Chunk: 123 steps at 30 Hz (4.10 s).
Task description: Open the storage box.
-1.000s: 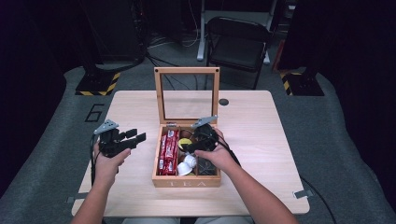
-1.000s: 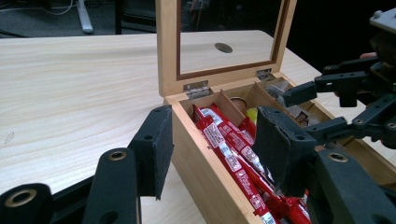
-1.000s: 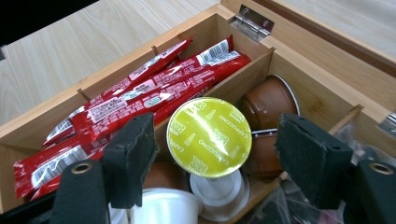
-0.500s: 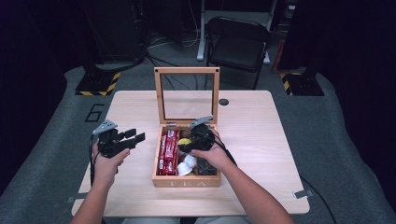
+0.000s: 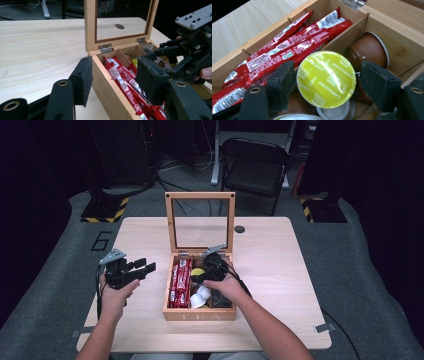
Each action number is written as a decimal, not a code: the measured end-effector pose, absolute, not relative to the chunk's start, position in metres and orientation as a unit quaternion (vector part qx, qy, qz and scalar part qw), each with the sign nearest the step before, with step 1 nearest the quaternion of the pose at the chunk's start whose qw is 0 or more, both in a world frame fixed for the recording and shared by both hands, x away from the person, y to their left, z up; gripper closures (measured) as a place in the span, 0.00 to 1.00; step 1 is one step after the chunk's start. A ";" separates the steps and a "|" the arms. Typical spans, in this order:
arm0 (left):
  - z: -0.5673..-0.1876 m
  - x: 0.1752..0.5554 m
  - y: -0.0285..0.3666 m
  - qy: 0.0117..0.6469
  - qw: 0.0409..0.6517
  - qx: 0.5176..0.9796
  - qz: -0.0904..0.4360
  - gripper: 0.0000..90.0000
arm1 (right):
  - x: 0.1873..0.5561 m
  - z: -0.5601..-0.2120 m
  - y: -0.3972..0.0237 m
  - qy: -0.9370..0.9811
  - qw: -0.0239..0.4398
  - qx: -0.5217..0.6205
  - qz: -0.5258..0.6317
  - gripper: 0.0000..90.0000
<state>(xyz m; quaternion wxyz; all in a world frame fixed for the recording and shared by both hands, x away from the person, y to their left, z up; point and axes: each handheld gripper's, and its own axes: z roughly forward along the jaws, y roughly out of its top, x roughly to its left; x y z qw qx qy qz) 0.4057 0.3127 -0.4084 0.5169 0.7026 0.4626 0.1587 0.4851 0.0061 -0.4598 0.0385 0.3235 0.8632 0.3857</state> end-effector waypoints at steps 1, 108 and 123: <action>-0.408 0.406 0.312 0.462 0.516 0.704 0.158 0.52 | 0.485 -0.460 0.006 0.864 0.035 0.323 0.386 0.33; -0.408 0.405 0.317 0.469 0.517 0.696 0.167 0.53 | 0.453 -0.402 -0.106 0.826 0.148 0.349 0.418 0.41; -0.409 0.405 0.316 0.470 0.517 0.696 0.167 0.53 | 0.450 -0.410 -0.137 0.812 0.168 0.377 0.413 0.41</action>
